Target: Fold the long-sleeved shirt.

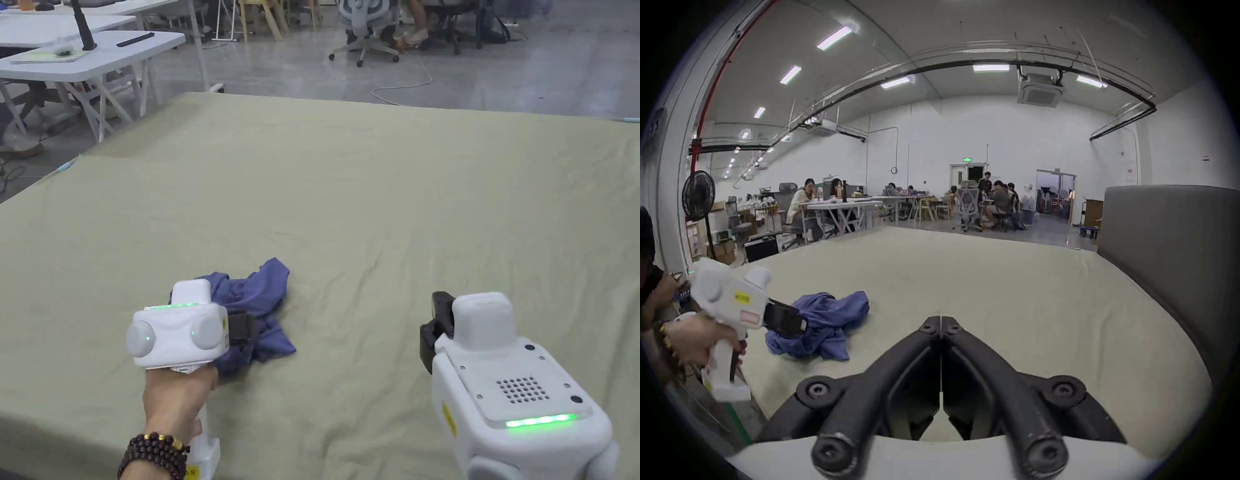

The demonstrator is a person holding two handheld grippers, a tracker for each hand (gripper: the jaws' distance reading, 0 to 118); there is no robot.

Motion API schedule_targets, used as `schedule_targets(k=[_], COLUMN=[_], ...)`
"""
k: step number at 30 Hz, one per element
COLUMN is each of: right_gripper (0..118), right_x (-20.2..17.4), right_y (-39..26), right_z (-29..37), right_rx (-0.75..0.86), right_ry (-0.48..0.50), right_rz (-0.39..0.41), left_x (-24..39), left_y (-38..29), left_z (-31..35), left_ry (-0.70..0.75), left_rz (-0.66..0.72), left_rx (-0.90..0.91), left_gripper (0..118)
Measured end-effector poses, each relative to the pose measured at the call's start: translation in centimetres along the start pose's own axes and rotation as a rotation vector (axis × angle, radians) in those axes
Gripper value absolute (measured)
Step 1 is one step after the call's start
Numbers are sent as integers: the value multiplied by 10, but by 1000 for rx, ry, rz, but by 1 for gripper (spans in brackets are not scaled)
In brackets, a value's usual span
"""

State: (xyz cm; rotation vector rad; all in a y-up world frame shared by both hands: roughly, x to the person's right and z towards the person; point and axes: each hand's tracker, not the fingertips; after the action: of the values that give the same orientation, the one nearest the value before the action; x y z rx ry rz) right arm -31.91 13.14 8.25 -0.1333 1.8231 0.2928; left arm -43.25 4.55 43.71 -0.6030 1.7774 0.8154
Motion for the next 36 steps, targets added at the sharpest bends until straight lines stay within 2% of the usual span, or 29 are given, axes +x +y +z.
schedule_targets(k=[1, 2, 3, 4, 5, 6, 8, 10, 13, 16, 21, 23, 26, 28, 30, 31, 33, 34, 35, 36], right_gripper=[0, 0, 0, 0, 0, 0, 0, 0, 0, 0, 0, 0, 0, 0, 0, 0, 0, 0, 0, 0], right_x=[4, 8, 12, 16, 19, 21, 25, 28, 35, 47, 85, 105, 132, 147, 157, 161, 165, 164, 162, 161], right_y=[-1, -3, -2, -2, -1, 0, 0, -1, -1, 2, 2, 5, 1, -2, -4, -4, -6, -4, -4, -5], right_z=[0, -2, -3, -5, -7, -7, -7, -11, -9, 1, 25, 41, 60, 70, 78, 80, 82, 85, 84, 84], right_rx=[-4, -9, -16, -28, -34, -37, -41, -43, -38, -29, -51, -54, -53, -58, -69, -74, -80, -80, -80, -80], right_ry=[-10, -22, -35, -55, -73, -82, -88, -94, -105, -133, -286, -359, -436, -469, -490, -495, -495, -487, -466, -441], right_rz=[6, 6, 4, -4, -16, -27, -46, -52, -64, -81, -107, -96, -109, -124, -141, -148, -159, -164, -171, -175], left_x=[-6, -11, -16, -11, -11, -10, 4, 13, 37, 94, 217, 271, 330, 350, 356, 355, 344, 337, 325, 312], left_y=[3, 4, 3, 2, 1, 2, 7, 15, 42, 52, 28, 4, -43, -71, -84, -87, -83, -78, -74, -71], left_z=[-11, -21, -27, -14, -12, -5, 16, 39, 75, 109, 122, 116, 96, 88, 85, 83, 89, 92, 98, 108], left_ry=[5, 3, 0, 4, -40, -87, -17, -106, -262, -385, -674, -714, -766, -765, -722, -704, -729, -753, -749, -797], left_rz=[9, 5, -1, -36, -42, -35, -126, -136, -111, -192, -301, -376, -401, -418, -446, -458, -472, -479, -473, -428], left_rx=[8, 19, 16, 0, -11, 7, 47, 101, 182, 254, 229, 173, 44, 3, 57, 78, 70, 59, 70, 180], left_gripper=[114, 107, 87, 40, 18, 18, 14, 13, 13, 13, 13, 13, 13, 13, 15, 35, 104, 117, 114, 115])
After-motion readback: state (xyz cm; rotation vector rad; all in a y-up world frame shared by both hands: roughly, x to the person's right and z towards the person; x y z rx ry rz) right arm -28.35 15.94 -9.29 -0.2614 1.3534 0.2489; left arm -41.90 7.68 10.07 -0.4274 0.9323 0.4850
